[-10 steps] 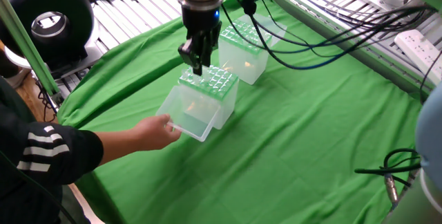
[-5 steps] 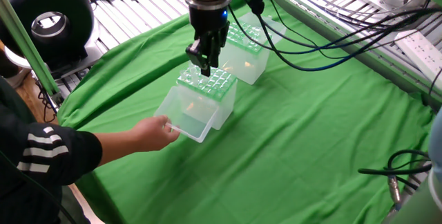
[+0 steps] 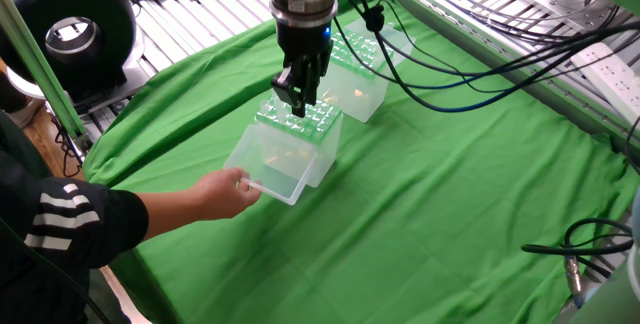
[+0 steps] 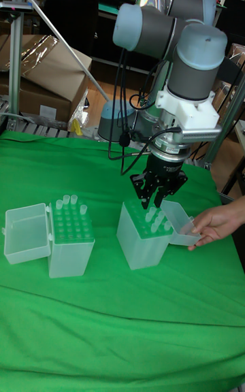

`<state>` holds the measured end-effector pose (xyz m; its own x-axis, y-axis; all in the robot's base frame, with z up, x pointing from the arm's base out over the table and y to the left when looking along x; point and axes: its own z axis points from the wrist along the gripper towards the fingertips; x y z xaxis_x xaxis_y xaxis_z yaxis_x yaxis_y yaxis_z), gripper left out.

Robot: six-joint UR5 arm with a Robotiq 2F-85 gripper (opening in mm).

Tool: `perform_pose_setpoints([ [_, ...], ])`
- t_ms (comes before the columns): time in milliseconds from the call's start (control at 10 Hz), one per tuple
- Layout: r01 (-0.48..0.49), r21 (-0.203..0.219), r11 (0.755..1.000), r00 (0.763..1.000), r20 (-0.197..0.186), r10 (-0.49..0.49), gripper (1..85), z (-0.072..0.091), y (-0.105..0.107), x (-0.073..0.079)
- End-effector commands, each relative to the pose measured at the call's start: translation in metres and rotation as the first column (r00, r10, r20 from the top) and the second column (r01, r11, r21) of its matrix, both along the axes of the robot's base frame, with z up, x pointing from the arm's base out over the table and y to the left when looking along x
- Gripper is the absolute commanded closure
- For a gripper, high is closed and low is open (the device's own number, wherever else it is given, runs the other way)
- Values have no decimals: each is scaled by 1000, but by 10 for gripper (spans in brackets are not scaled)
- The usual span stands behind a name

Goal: Insert a large pipette tip into the holder for large pipette tips

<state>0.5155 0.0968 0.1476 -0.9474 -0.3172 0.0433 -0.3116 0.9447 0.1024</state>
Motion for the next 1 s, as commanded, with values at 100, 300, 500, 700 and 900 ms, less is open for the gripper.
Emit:
perform_pose_setpoints([
  [100,7,14,1000,1000,10,-7,513,-12,6,5],
  [300,9,14,1000,1000,13,-9,513,-14,8,5],
  [500,19,12,1000,1000,10,-19,520,-14,11,5],
  [700,31,7,999,999,6,-31,530,-12,14,4],
  [900,34,5,999,999,5,-34,533,-9,14,3],
])
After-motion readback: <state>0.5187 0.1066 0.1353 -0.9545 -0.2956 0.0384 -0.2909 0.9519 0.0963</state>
